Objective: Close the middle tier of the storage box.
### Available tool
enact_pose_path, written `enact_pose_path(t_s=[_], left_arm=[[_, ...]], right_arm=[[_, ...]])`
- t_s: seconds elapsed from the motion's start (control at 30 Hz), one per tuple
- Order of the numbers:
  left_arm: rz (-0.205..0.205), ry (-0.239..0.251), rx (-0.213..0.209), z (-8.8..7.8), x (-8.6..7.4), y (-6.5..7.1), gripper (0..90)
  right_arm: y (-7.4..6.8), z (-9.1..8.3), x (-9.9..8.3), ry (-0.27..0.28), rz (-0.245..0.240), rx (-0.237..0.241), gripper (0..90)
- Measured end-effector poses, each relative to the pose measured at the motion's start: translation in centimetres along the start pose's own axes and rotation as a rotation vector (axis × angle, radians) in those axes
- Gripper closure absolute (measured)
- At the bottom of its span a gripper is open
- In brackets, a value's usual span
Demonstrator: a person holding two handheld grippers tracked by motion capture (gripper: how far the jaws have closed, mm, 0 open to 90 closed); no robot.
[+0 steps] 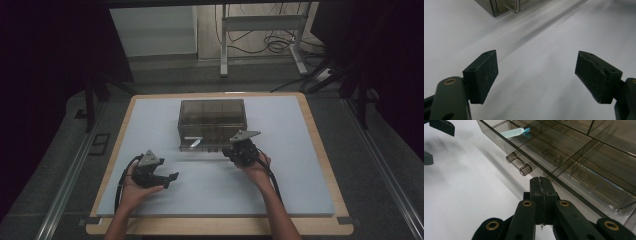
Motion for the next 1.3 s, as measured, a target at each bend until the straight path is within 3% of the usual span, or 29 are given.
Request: enact_pose_path(t_s=[1.3], left_arm=[[0.003,-0.009,0.013,-0.1,-0.2,-0.2,19.1]], right_arm=[[1.8,0.6,0.5,0.003,0.042,-0.036,88.2]])
Point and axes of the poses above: each handheld gripper's, and its own axes: z roughly forward along the jaws, x roughly out of its top, y roughly to its right, the point moved 5 cm from there along z, roughly forward along the jaws, and after that the axes turned 5 degrees about -x, right-handed, at the moved point
